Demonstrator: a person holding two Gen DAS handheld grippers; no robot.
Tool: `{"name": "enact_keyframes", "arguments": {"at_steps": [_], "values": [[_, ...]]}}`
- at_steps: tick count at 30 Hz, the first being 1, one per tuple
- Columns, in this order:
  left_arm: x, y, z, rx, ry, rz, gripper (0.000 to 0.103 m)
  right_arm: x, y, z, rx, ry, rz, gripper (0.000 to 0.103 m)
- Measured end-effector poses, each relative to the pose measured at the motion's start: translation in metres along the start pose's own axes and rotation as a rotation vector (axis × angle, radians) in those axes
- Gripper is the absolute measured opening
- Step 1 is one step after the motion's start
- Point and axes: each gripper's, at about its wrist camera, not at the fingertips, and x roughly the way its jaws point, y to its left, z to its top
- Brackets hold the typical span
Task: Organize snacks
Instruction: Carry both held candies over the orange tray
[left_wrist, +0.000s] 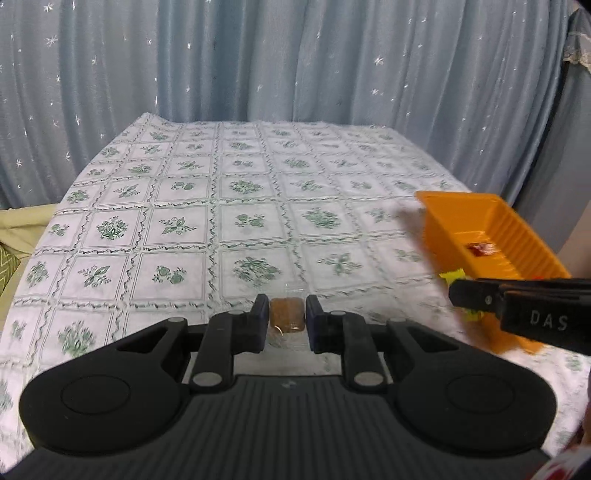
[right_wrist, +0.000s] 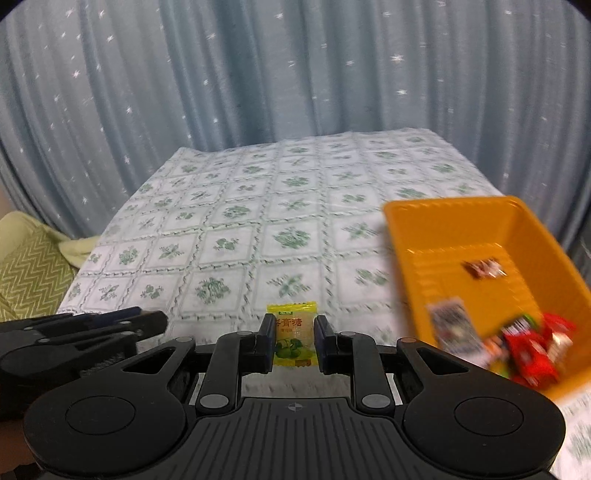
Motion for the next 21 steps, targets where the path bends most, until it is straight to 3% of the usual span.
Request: {"name": "enact_keyframes", "arguments": {"at_steps": [8,21], "values": [[-0.055,-0.039,-0.009,0.037,-0.026,-0.04,0.019,-0.065,-0.02,-0.019,0.083,-0.029,-0.06,0.022],[-0.093,-0.096,-0.014,0.106,-0.045,-0.105,0.019,-0.136,-0.054,-0.033,0.133,-0.078,-0.144,0.022]]}}
